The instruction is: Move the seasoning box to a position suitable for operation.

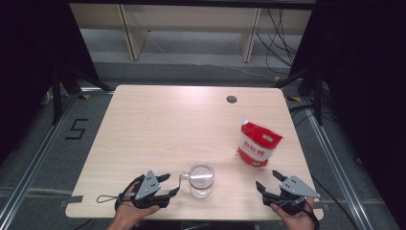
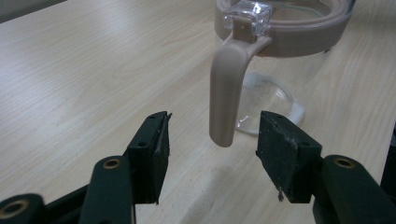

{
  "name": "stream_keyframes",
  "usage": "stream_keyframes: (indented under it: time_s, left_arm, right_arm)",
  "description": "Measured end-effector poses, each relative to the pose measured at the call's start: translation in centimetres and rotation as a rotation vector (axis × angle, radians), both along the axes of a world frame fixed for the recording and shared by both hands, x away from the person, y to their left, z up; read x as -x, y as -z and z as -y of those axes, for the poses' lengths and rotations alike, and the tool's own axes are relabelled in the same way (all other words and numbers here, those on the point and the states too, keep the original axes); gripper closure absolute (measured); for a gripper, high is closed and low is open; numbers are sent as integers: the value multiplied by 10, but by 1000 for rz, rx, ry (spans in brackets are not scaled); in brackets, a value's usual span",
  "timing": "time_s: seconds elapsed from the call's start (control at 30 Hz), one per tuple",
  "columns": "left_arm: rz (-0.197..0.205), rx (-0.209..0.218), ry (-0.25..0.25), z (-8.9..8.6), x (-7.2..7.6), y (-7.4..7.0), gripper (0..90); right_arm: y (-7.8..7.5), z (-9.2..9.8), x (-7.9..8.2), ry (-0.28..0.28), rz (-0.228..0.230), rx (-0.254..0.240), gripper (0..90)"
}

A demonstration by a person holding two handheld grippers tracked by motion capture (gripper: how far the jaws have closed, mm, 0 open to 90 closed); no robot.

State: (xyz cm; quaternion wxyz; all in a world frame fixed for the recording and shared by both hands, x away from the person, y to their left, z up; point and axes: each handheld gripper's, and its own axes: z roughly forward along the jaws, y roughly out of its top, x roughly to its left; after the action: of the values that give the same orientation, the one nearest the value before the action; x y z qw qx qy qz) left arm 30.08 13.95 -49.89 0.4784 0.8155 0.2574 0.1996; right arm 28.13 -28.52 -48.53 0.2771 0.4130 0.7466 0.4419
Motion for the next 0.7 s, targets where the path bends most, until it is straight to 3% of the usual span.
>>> stream_keyframes:
  time_s: [0.03,0.07,0.1,0.13,0.17,0.23,0.37,0.7]
  left_arm:
    - [-9,13,-10,2,0,1,449]
    - [4,-5,8,3,-1,0,456]
    - [-11,18,4,6,-1,1,464]
    - [-7,5,9,7,-1,0,471]
    - [2,10,15,9,-2,1,477]
    - [1,3,19,10,-3,1,490]
    - [8,15,51,15,-9,2,532]
    - [22,19,61,17,-14,3,729]
  right_arm:
    - [0,0,0,-1,0,0,284]
    - [0,0,0,-1,0,1,284]
    - [0,-2,2,13,-19,-14,284]
    - [0,0,0,0,-6,-6,284]
    - [0,-2,3,18,-30,-23,284]
    - [0,-1,0,1,-1,-1,284]
    - [1,-1,0,-9,2,0,284]
    - [0,-2,0,-19,-8,-10,284]
